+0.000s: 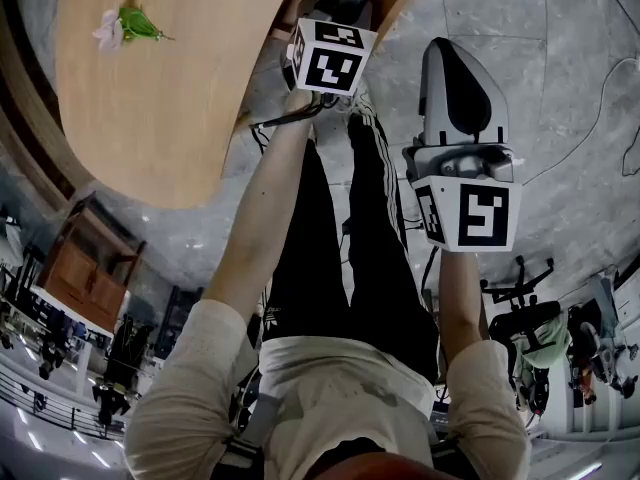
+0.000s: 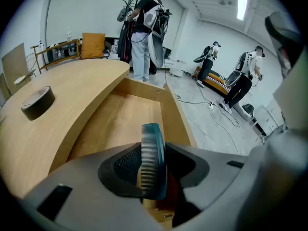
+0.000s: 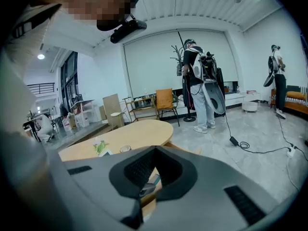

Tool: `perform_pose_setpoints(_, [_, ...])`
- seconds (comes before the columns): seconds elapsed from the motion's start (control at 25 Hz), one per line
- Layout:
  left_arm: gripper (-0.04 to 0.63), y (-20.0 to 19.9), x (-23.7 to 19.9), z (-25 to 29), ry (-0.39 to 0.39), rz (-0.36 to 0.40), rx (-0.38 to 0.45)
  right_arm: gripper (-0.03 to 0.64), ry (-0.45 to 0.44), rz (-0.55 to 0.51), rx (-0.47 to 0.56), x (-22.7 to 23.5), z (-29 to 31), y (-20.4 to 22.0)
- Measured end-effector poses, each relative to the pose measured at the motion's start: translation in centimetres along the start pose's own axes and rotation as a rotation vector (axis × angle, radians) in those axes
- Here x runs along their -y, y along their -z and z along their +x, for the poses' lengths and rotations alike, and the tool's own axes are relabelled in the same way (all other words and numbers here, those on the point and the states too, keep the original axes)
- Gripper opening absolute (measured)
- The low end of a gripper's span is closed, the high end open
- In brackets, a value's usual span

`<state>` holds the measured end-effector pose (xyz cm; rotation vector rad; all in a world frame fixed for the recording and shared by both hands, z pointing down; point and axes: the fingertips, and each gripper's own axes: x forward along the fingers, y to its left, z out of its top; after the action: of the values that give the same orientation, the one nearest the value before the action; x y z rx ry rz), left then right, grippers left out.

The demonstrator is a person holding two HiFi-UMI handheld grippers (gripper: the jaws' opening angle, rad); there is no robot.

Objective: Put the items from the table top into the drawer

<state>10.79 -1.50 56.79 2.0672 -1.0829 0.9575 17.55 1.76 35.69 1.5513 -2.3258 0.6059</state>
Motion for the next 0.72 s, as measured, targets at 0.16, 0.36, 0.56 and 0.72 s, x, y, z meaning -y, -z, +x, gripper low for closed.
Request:
perform_pose_setpoints(0.16, [0.204, 0.0, 0.1, -0.1, 0.002, -0.026, -0.014, 0.005, 0.000, -0.002, 0.005, -0.2, -0.1, -0.5])
perform_pose_setpoints(0.36, [0.205, -1.2, 0.7, -2.2, 0.007, -0.047, 0.030, 0.005, -0.013, -0.013, 0.009, -0.7, -0.1, -1.2])
perform_pose_setpoints(0.56, [0.199, -4.5, -0.6, -7.5, -0.038, -0.081, 0.152, 0.005, -0.043, -0.026, 0.029, -2.5, 0.2, -3.2])
perform_pose_setpoints(0.72, [0.008, -9.2, -3.8, -16.0, -0.136, -0.217, 0.358, 0.005, -0.109, -0.072, 0.067, -5.3, 0.7, -6.0])
